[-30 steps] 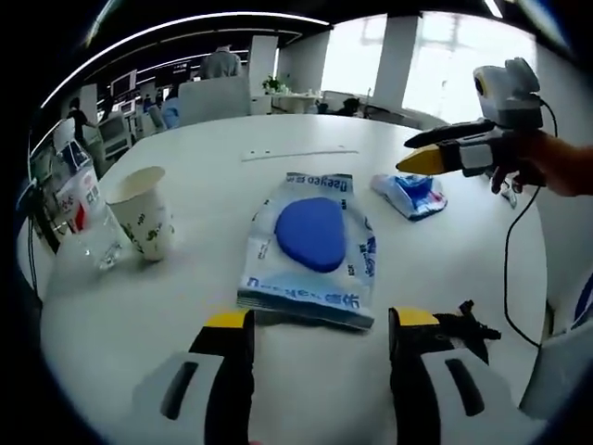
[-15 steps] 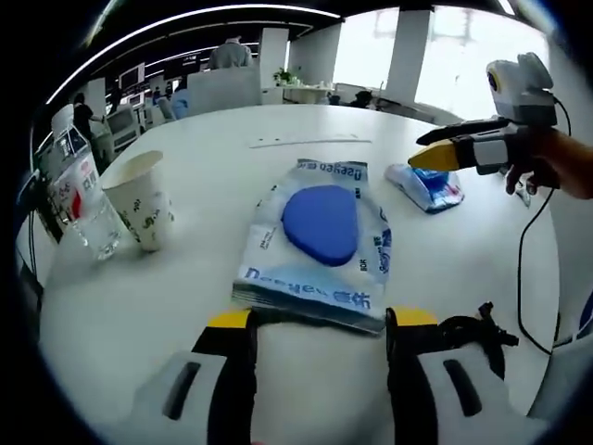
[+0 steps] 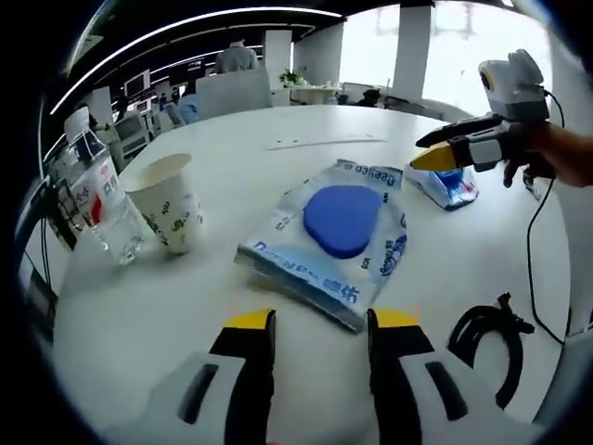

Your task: Arrange the tabletop items into an orderly group along one side of the table until the central work area is clear of visible clutter.

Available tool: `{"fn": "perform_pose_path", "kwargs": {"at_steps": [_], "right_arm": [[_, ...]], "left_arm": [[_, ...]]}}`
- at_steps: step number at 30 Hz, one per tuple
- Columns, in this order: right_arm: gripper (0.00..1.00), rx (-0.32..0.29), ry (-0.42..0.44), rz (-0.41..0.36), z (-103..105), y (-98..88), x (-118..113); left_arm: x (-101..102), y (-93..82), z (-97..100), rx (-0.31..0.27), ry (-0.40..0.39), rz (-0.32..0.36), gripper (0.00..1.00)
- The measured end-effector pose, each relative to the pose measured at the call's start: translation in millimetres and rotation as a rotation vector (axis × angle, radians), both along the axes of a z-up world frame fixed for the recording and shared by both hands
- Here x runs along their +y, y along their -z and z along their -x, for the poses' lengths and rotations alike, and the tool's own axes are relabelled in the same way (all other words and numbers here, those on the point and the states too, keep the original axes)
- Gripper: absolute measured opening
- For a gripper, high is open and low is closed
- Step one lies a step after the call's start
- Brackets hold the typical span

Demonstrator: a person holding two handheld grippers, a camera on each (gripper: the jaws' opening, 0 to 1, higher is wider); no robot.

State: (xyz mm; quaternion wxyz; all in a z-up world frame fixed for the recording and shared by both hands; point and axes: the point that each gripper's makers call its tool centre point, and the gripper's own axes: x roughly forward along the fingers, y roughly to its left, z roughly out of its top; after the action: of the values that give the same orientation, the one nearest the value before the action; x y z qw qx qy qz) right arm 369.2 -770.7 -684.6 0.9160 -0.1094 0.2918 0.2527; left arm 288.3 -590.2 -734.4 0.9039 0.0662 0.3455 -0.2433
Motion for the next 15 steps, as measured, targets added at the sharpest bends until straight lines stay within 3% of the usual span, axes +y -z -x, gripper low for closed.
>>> {"fn": "perform_pose_path", "kwargs": {"at_steps": [7,15], "right_arm": [[0.32,0.043,-0.008,-0.004,0,12.3,4],[0.25,0.084,-0.012,0.021,-1,27.7,4]], "left_arm": [[7,-1.7,-3.9,-0.013,-0.011,-0.014,0.27],[4,-7.1,-8.6,-0.001,-0.050,0.050,0.28]]}}
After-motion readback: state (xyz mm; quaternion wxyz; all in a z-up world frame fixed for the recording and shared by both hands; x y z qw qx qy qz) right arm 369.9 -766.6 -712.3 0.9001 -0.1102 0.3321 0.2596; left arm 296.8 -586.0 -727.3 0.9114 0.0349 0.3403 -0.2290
